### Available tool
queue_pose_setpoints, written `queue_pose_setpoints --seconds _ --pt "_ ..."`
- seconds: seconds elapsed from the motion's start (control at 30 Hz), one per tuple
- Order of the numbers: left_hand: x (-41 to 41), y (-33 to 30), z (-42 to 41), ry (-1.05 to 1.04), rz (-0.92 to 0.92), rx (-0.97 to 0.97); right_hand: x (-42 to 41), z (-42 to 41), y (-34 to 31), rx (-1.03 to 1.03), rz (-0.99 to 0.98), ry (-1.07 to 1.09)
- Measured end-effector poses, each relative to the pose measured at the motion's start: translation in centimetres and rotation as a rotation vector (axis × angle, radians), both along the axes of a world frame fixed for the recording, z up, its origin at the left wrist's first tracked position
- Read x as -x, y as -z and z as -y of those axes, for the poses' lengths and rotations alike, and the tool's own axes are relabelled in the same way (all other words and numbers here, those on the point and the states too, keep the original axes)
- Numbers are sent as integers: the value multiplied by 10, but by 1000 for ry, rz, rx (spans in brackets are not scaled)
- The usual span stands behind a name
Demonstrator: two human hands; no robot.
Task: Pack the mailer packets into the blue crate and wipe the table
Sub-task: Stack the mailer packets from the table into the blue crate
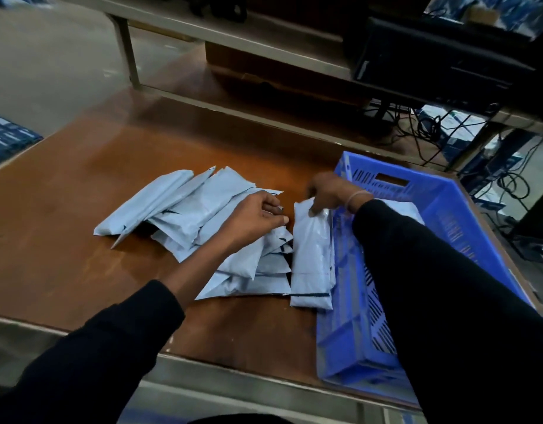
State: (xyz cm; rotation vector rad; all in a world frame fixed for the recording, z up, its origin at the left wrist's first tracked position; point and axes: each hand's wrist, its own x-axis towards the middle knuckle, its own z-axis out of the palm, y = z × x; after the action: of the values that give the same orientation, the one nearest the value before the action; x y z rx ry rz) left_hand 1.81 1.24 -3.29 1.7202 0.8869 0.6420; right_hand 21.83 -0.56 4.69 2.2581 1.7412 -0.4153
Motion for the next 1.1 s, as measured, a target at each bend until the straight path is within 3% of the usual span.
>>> queue_pose_setpoints --seconds 0.27,0.37,0.47,0.53,0.6,0.7,0.83,1.1 --pt "-14 -6 3 150 129 258 -34 12 -67 -310 -610 81" --pt "-18 -3 6 103 213 254 -31 8 -68 -406 -721 177" --pt "-8 -1 -3 -121 249 215 -25 -4 -44 -464 -525 206" --pt "5 -3 -13 -219 222 162 -7 -6 -27 -320 -391 266" --pt "19 -5 -22 -235 175 129 16 -2 -12 -138 -114 208" --pt "33 -8 -28 -226 132 126 25 -12 31 117 -35 69" --pt "38 -7 -27 -213 103 182 19 -16 61 120 341 31" --pt "38 -9 -24 -207 107 204 12 -14 70 245 464 34"
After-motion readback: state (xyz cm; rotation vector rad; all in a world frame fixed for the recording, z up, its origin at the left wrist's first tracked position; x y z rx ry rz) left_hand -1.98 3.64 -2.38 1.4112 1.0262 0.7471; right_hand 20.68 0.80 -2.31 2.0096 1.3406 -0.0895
